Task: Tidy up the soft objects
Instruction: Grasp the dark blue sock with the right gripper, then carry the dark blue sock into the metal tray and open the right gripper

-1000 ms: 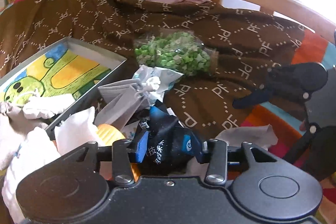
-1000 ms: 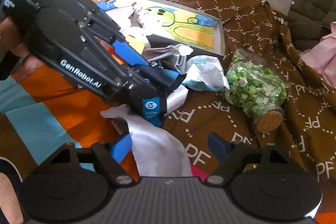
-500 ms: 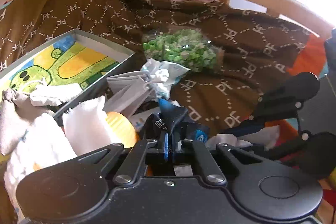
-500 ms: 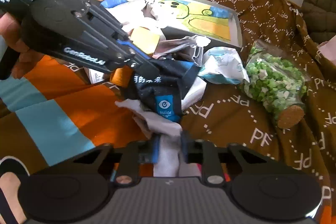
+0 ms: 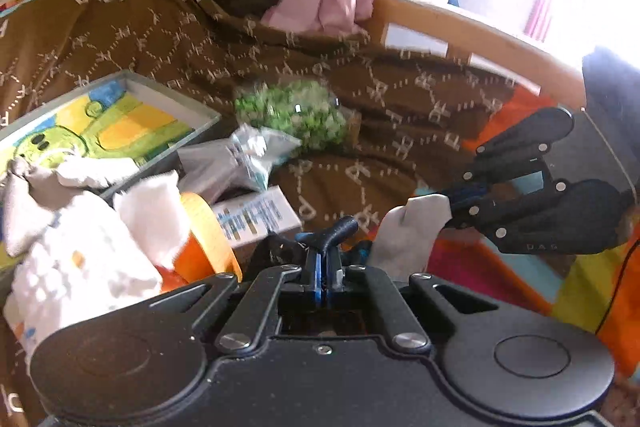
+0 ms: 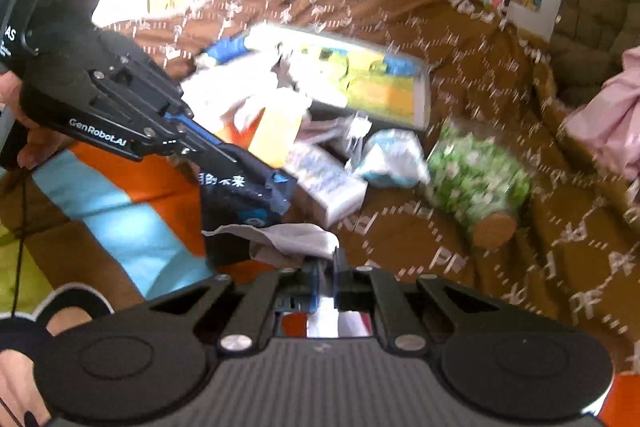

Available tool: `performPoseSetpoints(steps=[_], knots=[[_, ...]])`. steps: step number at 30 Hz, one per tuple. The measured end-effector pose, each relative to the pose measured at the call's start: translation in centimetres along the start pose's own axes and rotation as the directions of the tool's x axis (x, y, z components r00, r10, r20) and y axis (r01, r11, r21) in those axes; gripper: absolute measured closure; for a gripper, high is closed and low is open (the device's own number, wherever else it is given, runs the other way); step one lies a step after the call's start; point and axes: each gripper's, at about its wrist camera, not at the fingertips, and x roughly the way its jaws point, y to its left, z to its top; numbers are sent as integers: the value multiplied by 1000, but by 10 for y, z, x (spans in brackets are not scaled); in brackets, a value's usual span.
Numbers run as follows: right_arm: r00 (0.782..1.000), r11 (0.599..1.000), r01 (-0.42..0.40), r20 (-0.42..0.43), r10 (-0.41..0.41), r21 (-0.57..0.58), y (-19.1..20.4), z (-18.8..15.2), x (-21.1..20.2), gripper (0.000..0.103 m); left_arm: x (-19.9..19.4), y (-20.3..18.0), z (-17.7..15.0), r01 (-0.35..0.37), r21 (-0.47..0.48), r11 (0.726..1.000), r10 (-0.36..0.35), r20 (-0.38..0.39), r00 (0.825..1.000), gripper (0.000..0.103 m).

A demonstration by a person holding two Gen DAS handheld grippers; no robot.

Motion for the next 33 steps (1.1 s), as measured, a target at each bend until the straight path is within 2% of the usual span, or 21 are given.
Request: performPoseSetpoints(steps=[5,10,13,17,26,33], knots=[[997,998,31,70,-34,50,-16,24,-15,96,-23,11,25,6,-56,998,-1,79,997,102],[986,995,47,157,-61,89,-30,55,-19,96,-40,28,55,-9,-112,994,29,175,984,102],[974,994,56,214,-76,99,-35,78,-13,95,-51,43,75,-38,-142,989,73,250,965,102],[960,993,69,263,-94,101,-37,115,13,95,-56,73,93,-121,-184,976,175,317,932,102],[950,982,26,300,-83,188,-29,182,101,95,-52,143,100,-261,-279,924,349,338,874,102],[963,950,-30,263,-56,311,-28,208,170,95,-39,192,82,-321,-366,873,434,287,854,102]])
